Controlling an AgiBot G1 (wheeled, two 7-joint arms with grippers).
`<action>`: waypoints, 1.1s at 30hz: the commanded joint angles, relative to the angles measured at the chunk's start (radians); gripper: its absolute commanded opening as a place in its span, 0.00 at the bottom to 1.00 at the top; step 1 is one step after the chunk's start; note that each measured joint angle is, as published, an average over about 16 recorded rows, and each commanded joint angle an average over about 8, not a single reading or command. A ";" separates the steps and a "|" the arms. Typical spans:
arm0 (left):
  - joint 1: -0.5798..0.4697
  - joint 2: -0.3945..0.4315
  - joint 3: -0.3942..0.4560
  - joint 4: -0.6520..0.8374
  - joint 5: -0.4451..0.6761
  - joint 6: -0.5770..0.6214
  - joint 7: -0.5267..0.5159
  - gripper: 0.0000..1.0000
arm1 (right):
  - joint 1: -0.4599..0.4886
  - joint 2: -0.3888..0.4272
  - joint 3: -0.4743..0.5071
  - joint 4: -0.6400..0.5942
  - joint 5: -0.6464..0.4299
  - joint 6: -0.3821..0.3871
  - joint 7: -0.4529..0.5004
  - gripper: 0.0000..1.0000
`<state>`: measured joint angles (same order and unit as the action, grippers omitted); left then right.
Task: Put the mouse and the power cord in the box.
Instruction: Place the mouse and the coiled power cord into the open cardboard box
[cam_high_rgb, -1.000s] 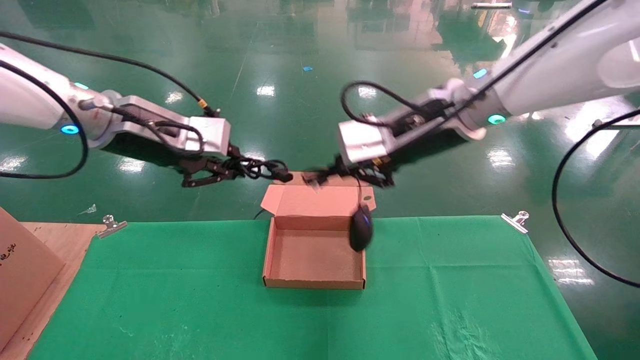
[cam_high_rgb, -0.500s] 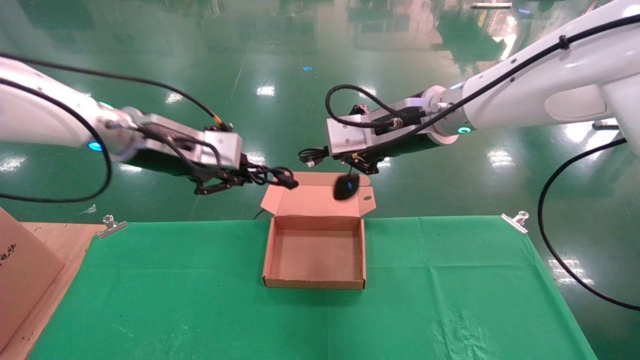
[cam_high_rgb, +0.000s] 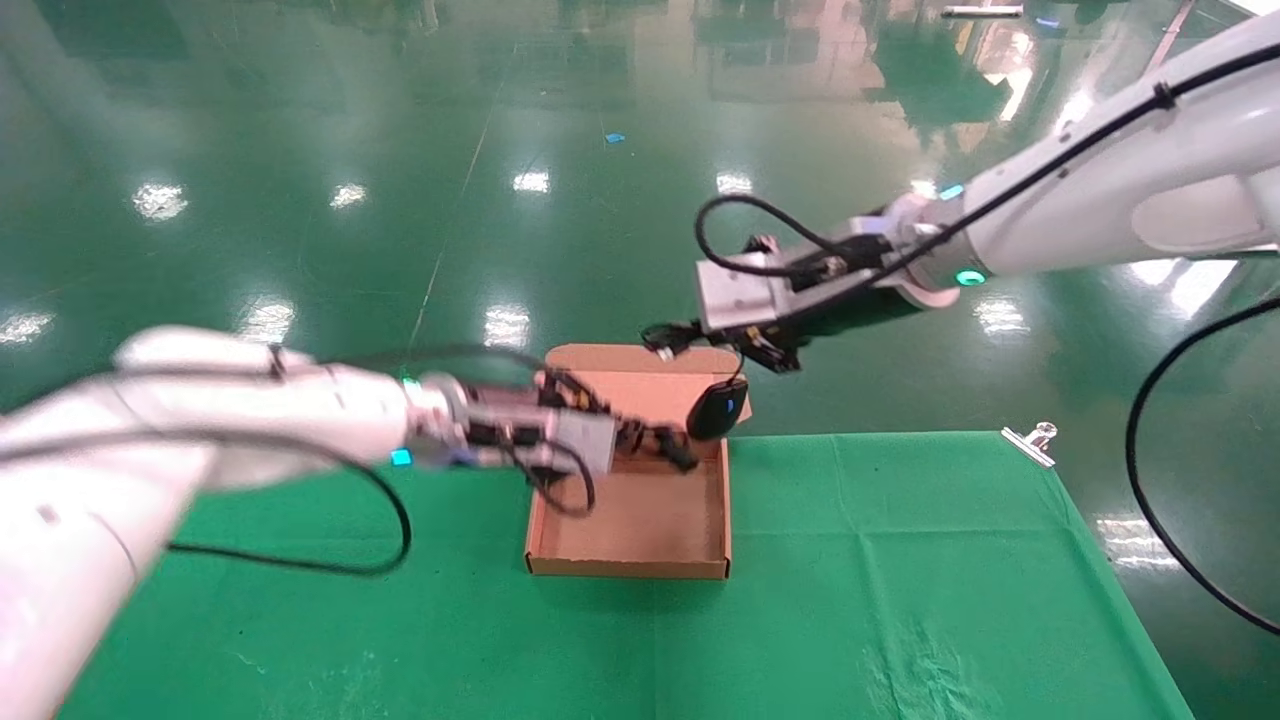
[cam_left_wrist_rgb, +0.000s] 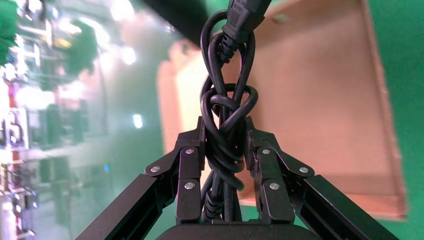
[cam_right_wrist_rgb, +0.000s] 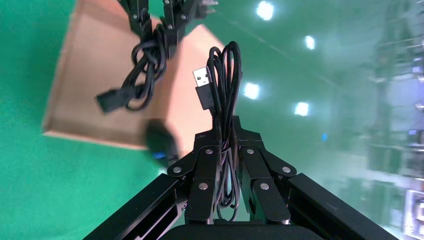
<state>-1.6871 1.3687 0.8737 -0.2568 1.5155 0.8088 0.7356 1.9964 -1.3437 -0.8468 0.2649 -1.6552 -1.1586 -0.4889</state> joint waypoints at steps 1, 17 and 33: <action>0.050 0.003 0.013 -0.035 -0.008 -0.041 -0.009 0.00 | 0.002 0.005 -0.005 -0.020 0.005 -0.020 -0.006 0.00; 0.147 -0.001 0.153 -0.134 -0.094 -0.206 -0.159 0.71 | -0.038 0.000 -0.007 -0.106 0.032 -0.034 -0.098 0.00; 0.135 -0.003 0.247 -0.136 -0.177 -0.234 -0.167 1.00 | -0.043 -0.010 -0.008 -0.073 0.070 0.002 -0.091 0.00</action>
<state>-1.5533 1.3655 1.1156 -0.3895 1.3314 0.5768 0.5627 1.9517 -1.3542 -0.8564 0.1959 -1.5836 -1.1594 -0.5783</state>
